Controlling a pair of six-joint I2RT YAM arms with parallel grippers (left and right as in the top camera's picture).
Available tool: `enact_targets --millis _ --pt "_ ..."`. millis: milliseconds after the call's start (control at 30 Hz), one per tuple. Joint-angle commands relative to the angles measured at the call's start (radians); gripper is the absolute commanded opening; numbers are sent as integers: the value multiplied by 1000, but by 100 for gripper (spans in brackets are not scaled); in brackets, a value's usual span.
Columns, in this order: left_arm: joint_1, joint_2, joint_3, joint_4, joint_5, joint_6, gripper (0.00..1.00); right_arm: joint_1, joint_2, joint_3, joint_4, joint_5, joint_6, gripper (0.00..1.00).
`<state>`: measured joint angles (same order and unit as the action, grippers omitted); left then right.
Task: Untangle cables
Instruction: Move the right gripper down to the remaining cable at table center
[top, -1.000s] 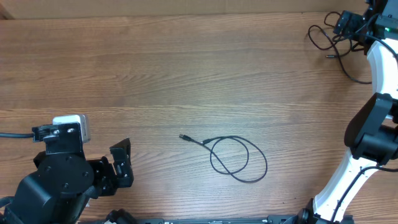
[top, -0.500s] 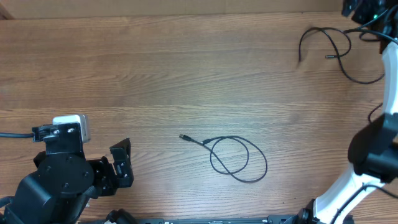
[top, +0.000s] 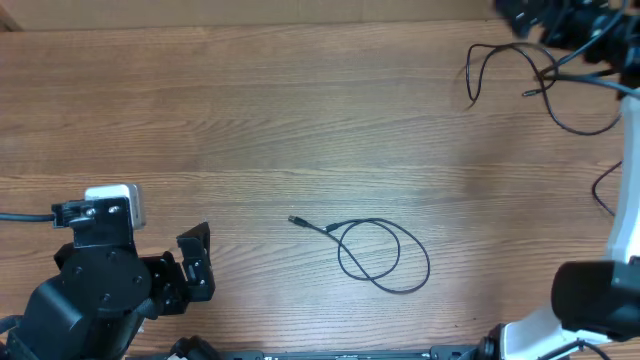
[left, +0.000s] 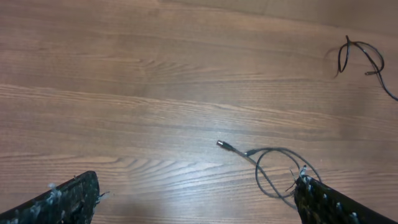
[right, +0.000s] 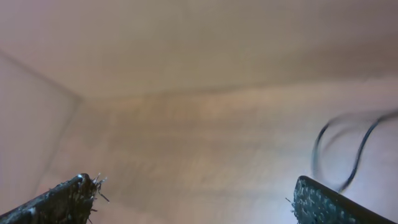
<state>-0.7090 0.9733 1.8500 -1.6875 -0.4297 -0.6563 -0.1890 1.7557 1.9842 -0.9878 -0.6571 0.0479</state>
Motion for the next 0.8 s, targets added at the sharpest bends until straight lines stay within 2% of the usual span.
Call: enact_targets --millis 0,267,400,600,767 --pt "2 1 -3 -2 2 -21 99 64 -76 20 -100 122 -22 100" --pt "2 1 -3 -2 2 -21 100 238 -95 14 -489 308 140 100" --pt "2 1 -3 -2 2 -21 99 341 -95 12 -613 358 135 100" --pt "2 1 -3 -2 2 -21 100 541 -95 -37 -612 396 101 100" --pt "2 1 -3 -2 2 -21 100 629 -95 -191 -502 395 194 100"
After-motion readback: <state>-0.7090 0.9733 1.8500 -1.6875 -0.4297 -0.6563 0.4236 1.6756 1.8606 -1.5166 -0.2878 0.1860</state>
